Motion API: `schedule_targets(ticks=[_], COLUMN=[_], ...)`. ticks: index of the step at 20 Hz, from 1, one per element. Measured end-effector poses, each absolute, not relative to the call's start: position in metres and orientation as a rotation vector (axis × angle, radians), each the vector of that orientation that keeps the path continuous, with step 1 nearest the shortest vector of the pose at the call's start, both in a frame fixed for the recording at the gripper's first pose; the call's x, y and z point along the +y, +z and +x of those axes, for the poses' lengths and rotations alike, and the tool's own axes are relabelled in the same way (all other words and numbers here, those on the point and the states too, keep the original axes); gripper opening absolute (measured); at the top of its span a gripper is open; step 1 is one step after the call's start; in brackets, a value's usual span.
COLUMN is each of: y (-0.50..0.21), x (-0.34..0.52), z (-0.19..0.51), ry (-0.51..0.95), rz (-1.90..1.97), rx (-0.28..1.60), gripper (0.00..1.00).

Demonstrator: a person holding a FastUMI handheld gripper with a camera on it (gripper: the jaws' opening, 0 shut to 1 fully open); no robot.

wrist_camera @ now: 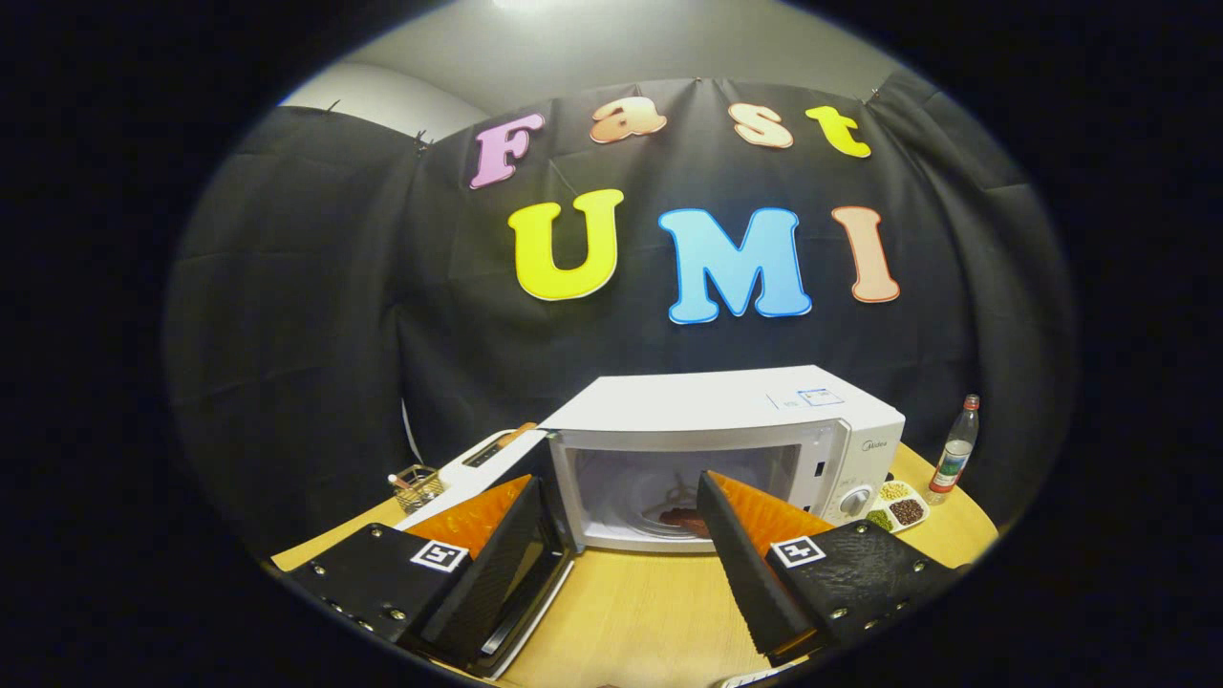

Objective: Open the microwave, put the food inside, and close the microwave door.

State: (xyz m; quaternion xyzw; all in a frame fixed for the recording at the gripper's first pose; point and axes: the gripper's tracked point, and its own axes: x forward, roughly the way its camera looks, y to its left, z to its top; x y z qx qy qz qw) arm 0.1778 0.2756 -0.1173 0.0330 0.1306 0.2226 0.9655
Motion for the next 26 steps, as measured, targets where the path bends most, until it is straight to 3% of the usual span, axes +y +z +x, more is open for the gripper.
schedule_targets(ticks=[11, 12, 13, 21, 23, 24, 26], y=[-0.073, -0.071, -0.071, -0.094, -0.11, -0.118, -0.134], x=[0.351, 0.36, 0.371, 0.441, 0.461, 0.461, 0.469], z=[0.037, 0.023, 0.012, -0.07, -0.087, -0.092, -0.097], ry=[0.716, 0.747, 0.778, 0.982, 1.042, 1.046, 1.061], rz=[0.085, 0.085, 0.086, 0.049, 0.04, 0.022, 0.01], rx=[0.191, 0.185, 0.183, 0.214, 0.246, 0.259, 0.279], gripper=[0.99, 0.91, 0.89, 0.85, 0.62, 0.62, 0.24])
